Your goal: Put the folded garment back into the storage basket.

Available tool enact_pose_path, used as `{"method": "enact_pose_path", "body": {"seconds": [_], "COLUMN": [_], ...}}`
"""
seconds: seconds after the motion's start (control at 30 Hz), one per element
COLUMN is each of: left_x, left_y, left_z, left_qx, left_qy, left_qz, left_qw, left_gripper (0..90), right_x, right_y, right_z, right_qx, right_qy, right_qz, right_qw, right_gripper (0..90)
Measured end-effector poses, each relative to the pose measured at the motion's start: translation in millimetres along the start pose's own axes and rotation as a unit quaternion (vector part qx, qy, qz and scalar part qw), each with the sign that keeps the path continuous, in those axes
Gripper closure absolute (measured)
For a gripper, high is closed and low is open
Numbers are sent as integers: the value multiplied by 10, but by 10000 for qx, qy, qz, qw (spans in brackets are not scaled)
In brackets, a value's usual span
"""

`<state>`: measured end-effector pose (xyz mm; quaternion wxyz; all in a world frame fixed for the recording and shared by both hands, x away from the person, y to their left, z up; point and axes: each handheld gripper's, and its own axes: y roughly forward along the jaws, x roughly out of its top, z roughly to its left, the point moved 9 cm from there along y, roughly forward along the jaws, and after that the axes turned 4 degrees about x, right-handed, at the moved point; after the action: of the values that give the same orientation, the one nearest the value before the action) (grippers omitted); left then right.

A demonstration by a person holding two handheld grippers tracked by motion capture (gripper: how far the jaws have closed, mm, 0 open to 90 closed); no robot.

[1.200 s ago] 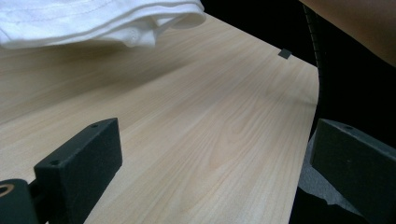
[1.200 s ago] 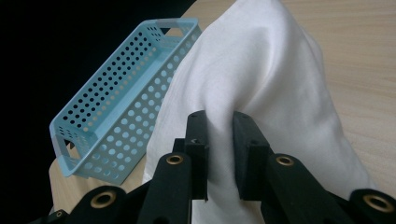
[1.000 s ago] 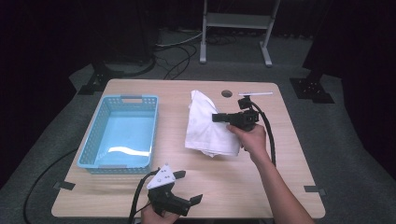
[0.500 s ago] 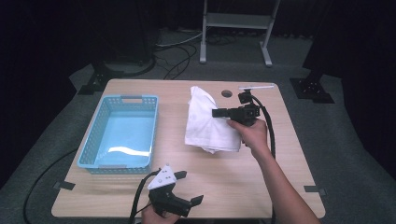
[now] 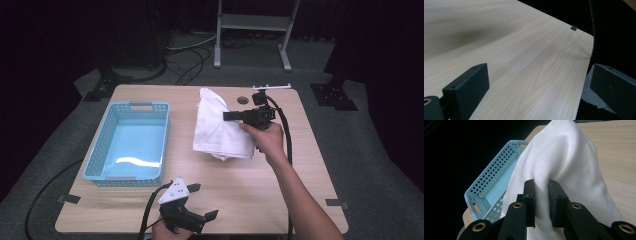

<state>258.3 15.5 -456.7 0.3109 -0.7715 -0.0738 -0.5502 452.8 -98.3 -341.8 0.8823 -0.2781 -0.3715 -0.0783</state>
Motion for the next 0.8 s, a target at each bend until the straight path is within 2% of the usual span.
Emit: {"method": "enact_pose_path", "body": {"seconds": [0.27,0.8], "left_x": [-1,12], "left_y": [-4,-35], "left_z": [10,41], "left_qx": [-11,41], "left_qy": [0,1], "left_qz": [-7,-47], "left_qw": [10000,10000], "left_gripper": [20,20], "right_x": [73,175], "right_y": [58,269], "right_z": [109,304], "right_qx": [123,300], "right_qy": [-13,19], "right_qz": [-22,144], "right_qw": [9999,9994], "right_gripper": [780,780]}}
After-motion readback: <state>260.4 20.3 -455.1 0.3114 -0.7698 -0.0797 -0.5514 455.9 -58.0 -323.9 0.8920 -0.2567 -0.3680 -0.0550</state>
